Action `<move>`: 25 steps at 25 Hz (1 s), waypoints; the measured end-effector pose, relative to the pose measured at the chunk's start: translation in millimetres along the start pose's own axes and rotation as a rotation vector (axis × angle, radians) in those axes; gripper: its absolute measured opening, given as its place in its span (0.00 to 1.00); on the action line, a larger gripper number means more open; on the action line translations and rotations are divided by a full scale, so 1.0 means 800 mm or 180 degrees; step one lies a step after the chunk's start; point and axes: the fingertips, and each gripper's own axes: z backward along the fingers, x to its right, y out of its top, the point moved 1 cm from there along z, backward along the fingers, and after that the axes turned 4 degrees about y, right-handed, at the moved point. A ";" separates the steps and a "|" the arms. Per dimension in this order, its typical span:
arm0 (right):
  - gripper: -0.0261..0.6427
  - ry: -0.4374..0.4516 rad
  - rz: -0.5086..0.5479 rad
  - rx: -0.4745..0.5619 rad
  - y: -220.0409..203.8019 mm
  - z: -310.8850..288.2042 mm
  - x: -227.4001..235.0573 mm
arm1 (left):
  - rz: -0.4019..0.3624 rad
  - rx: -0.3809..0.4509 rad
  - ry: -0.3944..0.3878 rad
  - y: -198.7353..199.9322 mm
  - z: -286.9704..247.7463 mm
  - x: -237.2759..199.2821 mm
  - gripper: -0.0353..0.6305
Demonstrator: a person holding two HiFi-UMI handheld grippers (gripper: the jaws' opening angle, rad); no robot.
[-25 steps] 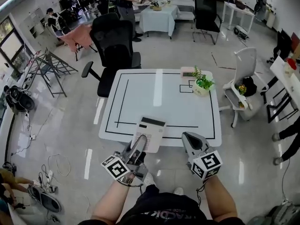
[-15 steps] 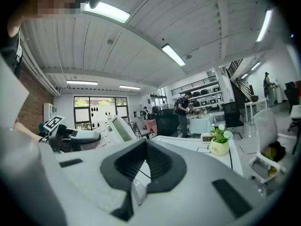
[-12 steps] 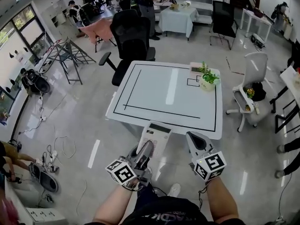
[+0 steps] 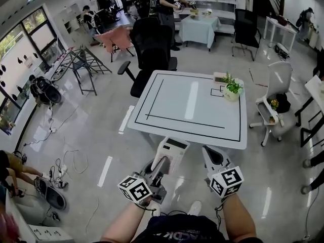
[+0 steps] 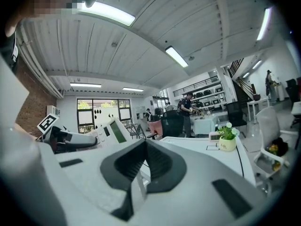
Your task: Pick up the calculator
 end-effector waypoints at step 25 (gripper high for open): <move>0.04 -0.0685 0.0046 -0.0030 -0.010 -0.005 -0.098 | 0.0153 -0.0316 -0.0592 0.037 0.042 -0.045 0.16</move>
